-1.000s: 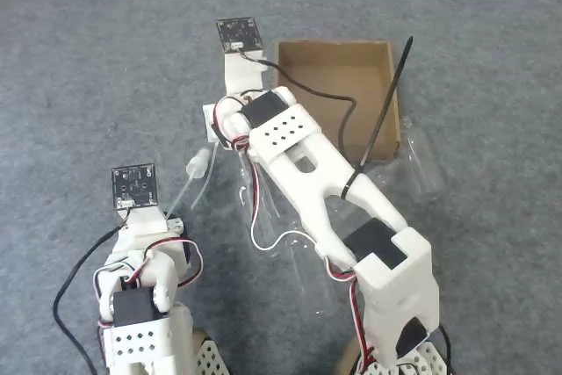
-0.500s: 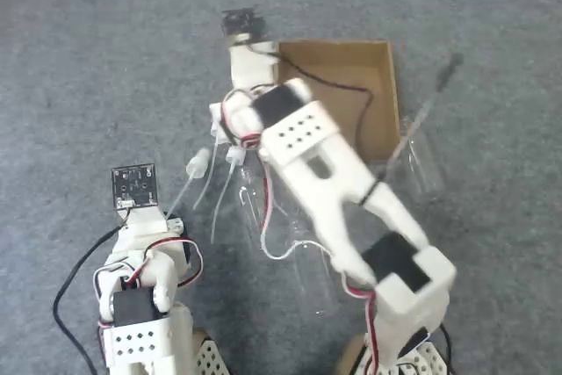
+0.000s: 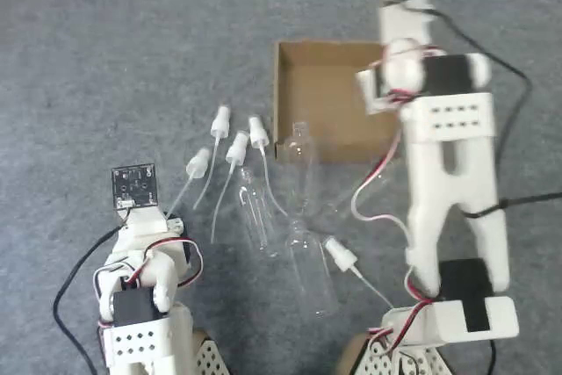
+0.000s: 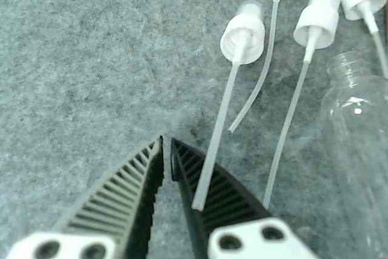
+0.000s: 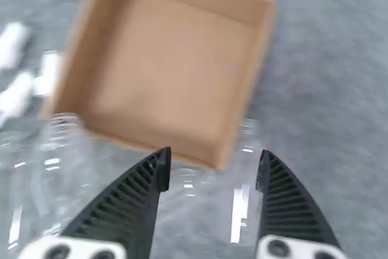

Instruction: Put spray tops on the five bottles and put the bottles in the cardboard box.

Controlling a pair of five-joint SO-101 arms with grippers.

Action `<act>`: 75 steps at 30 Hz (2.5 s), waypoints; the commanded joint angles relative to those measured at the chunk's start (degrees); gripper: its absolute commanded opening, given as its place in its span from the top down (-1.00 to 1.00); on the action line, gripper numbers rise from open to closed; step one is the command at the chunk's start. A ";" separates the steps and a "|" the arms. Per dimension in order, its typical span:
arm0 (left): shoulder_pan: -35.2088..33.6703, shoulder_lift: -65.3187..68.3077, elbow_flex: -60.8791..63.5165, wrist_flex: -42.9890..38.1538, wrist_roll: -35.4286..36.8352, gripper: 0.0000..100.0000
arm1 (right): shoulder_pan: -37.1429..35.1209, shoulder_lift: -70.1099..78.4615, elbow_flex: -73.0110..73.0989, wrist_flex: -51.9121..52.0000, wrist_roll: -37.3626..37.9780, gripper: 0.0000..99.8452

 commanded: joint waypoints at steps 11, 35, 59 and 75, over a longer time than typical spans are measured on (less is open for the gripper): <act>-0.26 -0.44 -0.22 -0.26 0.09 0.98 | 7.78 18.68 1.23 -19.47 3.34 0.62; -0.26 -0.44 -0.22 -0.26 0.09 0.98 | 7.60 28.53 1.58 -18.59 3.69 0.99; -0.26 -0.44 -0.22 -0.26 0.09 0.98 | 5.58 18.07 13.54 -18.86 7.74 0.97; -0.26 -0.44 -0.22 -0.26 0.09 0.98 | 9.54 5.85 12.66 -14.64 8.26 0.54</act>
